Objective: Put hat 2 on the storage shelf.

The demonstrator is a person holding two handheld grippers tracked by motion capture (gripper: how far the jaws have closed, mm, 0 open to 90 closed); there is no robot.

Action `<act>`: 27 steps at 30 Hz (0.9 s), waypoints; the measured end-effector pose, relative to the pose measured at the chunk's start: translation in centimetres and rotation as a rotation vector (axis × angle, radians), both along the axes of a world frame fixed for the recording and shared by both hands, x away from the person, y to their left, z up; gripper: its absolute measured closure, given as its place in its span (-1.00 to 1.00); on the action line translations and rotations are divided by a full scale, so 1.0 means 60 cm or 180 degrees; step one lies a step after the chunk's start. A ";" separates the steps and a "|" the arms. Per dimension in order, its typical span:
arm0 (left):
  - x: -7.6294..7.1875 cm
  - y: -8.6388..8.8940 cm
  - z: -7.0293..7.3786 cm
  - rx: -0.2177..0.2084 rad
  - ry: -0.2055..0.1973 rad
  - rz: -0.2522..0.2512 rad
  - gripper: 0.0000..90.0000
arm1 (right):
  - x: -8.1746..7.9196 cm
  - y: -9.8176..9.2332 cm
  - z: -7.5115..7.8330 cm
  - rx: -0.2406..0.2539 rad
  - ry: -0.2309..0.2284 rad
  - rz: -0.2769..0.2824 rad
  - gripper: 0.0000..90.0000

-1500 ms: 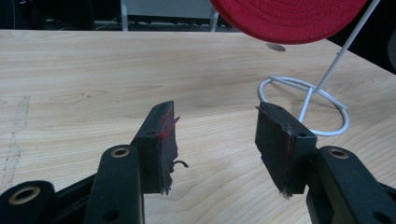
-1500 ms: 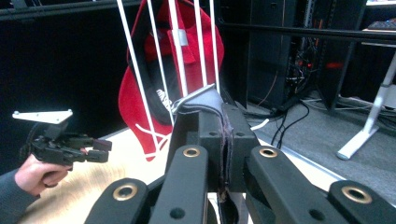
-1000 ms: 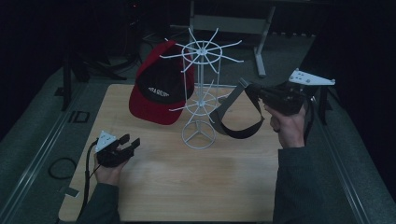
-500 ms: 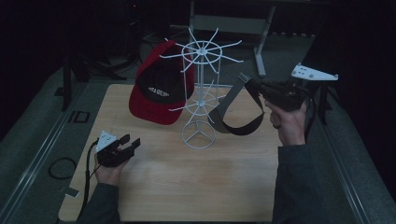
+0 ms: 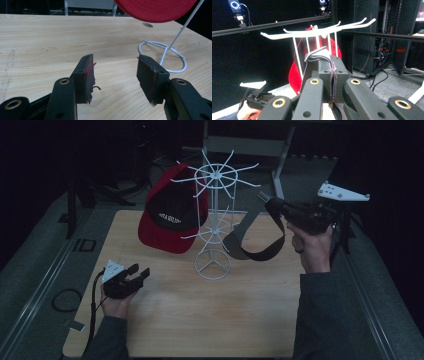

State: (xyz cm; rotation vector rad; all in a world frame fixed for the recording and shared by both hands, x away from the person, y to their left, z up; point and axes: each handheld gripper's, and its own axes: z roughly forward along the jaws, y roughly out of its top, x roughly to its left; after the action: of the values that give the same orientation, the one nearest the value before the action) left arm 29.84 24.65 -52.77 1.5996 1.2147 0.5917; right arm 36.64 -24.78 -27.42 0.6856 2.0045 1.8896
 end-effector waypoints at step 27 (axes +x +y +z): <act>0.001 0.000 -0.001 -0.0018 0.0003 -0.0002 0.08 | 0.016 0.002 0.036 0.0266 -0.0091 -0.0081 0.96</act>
State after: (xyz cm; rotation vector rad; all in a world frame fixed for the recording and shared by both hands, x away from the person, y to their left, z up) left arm 29.87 24.67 -52.82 1.5955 1.2155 0.5866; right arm 37.58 -24.66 -25.26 0.6981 1.8999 1.9665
